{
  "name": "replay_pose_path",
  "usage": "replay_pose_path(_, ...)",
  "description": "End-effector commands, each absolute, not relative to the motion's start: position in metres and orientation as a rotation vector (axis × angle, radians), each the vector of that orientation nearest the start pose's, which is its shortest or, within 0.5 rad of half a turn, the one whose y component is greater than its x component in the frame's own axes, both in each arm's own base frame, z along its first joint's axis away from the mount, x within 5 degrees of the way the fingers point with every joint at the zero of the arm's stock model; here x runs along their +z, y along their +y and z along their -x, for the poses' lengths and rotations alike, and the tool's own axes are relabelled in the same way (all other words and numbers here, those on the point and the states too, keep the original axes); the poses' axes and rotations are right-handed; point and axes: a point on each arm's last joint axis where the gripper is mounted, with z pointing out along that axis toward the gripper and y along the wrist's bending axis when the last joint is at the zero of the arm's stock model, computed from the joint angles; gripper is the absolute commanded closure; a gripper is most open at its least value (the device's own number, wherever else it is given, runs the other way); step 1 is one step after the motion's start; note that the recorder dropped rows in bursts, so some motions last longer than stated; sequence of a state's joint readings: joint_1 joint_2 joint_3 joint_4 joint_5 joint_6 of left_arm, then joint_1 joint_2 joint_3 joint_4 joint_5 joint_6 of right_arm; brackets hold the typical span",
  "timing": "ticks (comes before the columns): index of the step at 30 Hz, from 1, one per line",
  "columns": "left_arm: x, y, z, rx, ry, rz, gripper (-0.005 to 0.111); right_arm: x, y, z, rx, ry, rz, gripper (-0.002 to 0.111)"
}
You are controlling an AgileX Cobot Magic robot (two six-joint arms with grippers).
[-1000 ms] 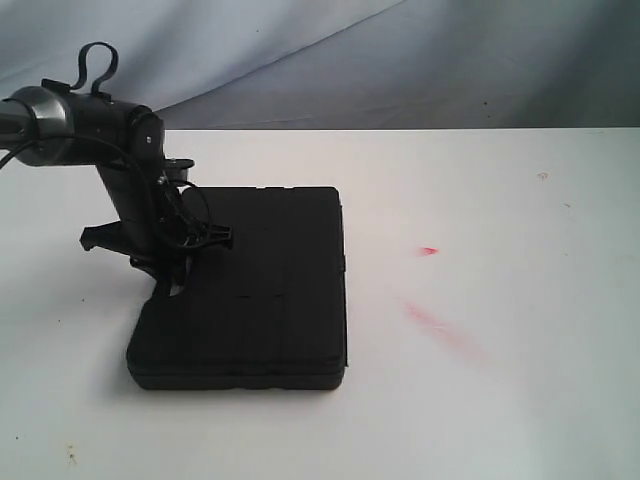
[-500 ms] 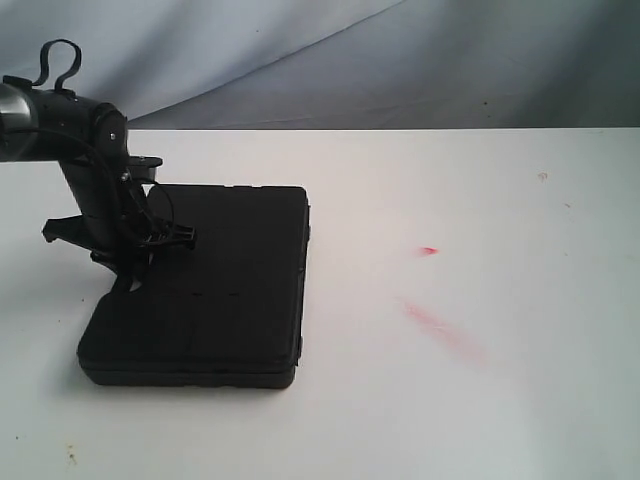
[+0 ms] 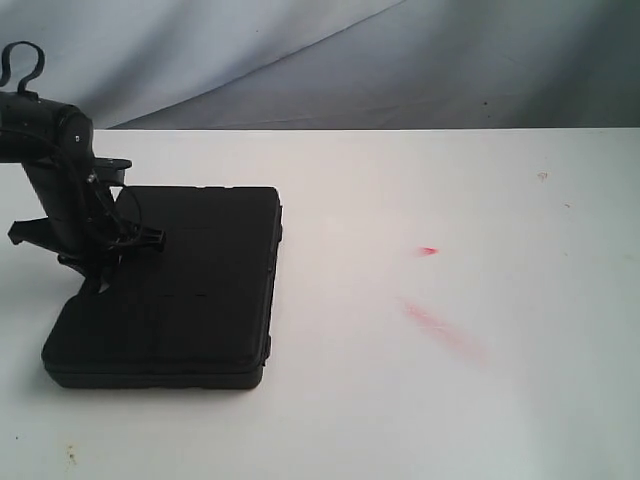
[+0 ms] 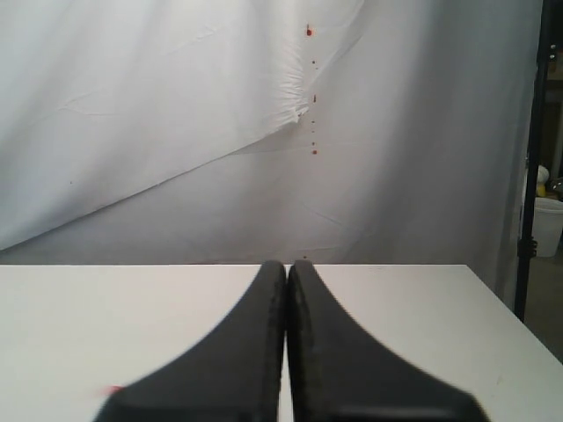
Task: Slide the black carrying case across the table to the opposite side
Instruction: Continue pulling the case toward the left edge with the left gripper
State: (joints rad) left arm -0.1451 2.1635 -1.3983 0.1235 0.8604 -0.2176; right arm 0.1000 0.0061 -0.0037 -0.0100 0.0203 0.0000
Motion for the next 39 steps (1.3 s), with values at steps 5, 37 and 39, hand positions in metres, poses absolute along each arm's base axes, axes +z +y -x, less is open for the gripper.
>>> replay_pose_path(5, 0.094, -0.032, -0.395, 0.234, 3.119, -0.063, 0.107, 0.211, 0.005, -0.056, 0.064, 1.502, 0.077, 0.108)
replay_pose_path(37, 0.104, -0.032, -0.398, 0.218, 3.065, -0.072, 0.052, 0.211, 0.005, -0.056, 0.064, 1.502, 0.077, 0.108)
replay_pose_path(39, 0.109, -0.034, -0.398, 0.215, 3.054, -0.076, 0.052, 0.211, 0.005, -0.056, 0.064, 1.502, 0.077, 0.108)
